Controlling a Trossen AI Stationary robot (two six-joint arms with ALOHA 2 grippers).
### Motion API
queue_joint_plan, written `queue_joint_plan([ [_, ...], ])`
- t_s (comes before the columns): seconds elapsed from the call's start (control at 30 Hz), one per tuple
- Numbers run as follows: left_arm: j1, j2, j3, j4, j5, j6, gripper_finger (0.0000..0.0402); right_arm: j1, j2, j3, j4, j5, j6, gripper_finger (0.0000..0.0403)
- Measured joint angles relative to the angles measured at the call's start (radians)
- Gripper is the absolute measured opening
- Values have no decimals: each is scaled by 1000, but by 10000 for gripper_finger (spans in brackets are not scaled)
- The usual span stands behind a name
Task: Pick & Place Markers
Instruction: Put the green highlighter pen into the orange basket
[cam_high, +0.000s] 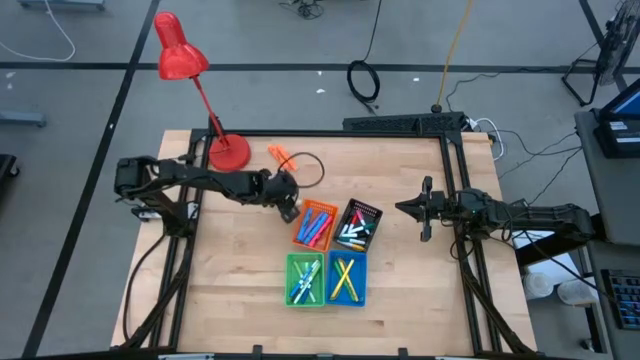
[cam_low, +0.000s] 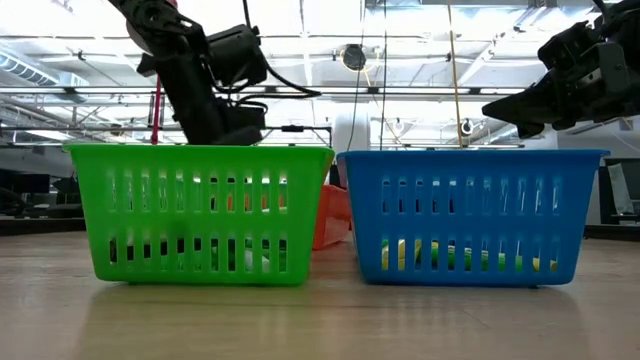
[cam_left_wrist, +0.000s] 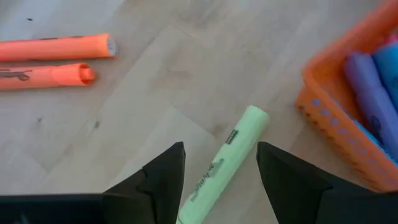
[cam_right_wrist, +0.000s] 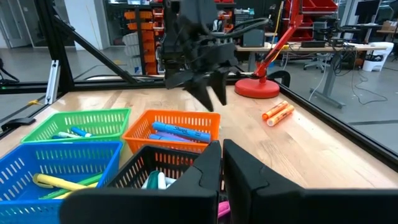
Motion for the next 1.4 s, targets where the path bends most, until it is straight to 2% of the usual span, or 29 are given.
queue_joint_plan([
  [0.17, -29, 17, 1, -34, -8, 9, 207, 0, 0, 0, 1, 0, 0, 8],
  [0.37, -29, 17, 1, -81, 48, -34, 207, 0, 0, 0, 0, 0, 0, 8],
  [0.67, -69, 17, 1, -162, 81, -107, 207, 0, 0, 0, 0, 0, 0, 8],
  [0.93, -113, 16, 1, -133, 104, -74, 207, 0, 0, 0, 0, 0, 0, 8],
  [1.17, -145, 78, 3, -130, 70, -1, 205, 0, 0, 0, 0, 0, 0, 8],
  [1.4, -154, 140, 7, -123, 70, 25, 168, 0, 0, 0, 0, 0, 0, 8],
])
